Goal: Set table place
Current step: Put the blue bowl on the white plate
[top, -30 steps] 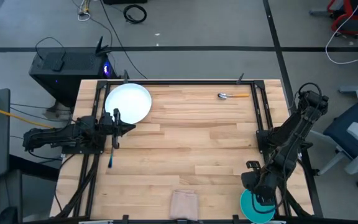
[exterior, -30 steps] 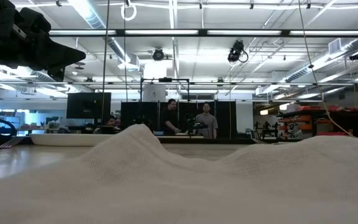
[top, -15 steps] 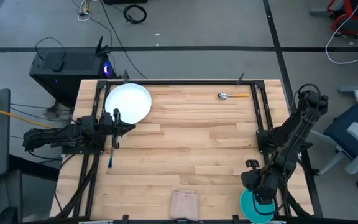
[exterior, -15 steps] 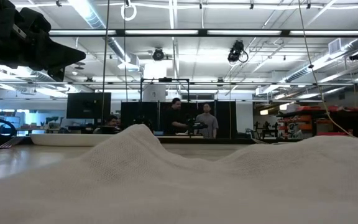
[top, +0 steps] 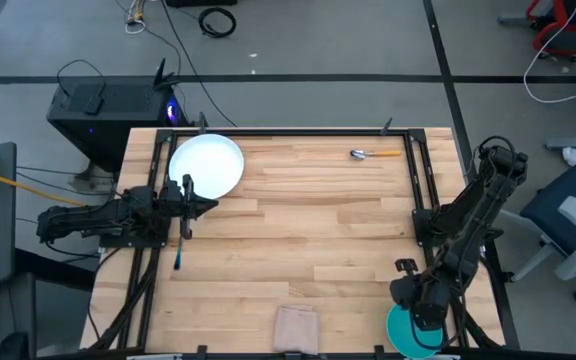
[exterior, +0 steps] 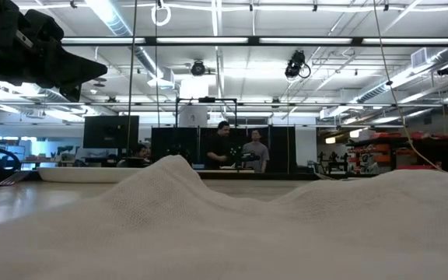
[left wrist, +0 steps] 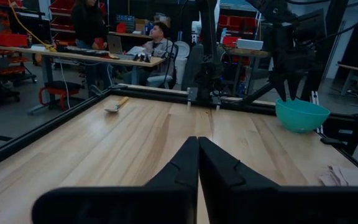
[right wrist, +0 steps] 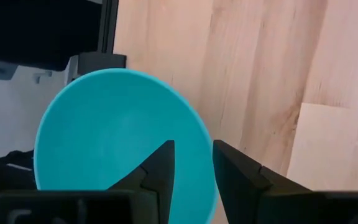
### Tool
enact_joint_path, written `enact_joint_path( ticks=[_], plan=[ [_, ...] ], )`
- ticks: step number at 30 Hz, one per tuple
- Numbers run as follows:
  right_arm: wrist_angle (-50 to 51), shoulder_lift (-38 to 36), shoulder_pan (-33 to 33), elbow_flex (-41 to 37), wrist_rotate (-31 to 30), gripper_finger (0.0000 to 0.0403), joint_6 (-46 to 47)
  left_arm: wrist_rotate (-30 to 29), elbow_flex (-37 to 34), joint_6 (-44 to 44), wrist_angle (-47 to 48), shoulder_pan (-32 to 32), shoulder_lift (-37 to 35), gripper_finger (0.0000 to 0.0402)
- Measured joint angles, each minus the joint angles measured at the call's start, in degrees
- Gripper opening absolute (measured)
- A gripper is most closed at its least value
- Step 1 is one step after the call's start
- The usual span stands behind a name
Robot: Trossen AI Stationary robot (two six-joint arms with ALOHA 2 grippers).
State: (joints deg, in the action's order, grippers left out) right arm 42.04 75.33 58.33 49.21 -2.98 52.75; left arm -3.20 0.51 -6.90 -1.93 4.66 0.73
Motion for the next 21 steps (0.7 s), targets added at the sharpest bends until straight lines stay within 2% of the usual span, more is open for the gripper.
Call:
enact_joint_path(
  ticks=[4,11,17,21],
  plan=[
    [0.0,0.0,0.0,0.0,-0.9,0.0117,0.0,0.0,0.0,0.0,-0.1,0.0,0.0,0.0028],
    [-0.3,3.1,0.0,0.0,-1.2,0.0117,-0.3,0.0,0.0,0.0,-0.1,0.0,0.0,0.0006],
    [-1.4,5.7,0.0,0.0,-0.8,0.0117,-0.4,0.0,0.0,0.0,-0.1,0.0,0.0,0.0024],
    [-2.1,7.5,0.0,0.0,-0.8,0.0117,-0.4,0.0,0.0,0.0,-0.2,0.0,0.0,0.0016]
  ],
)
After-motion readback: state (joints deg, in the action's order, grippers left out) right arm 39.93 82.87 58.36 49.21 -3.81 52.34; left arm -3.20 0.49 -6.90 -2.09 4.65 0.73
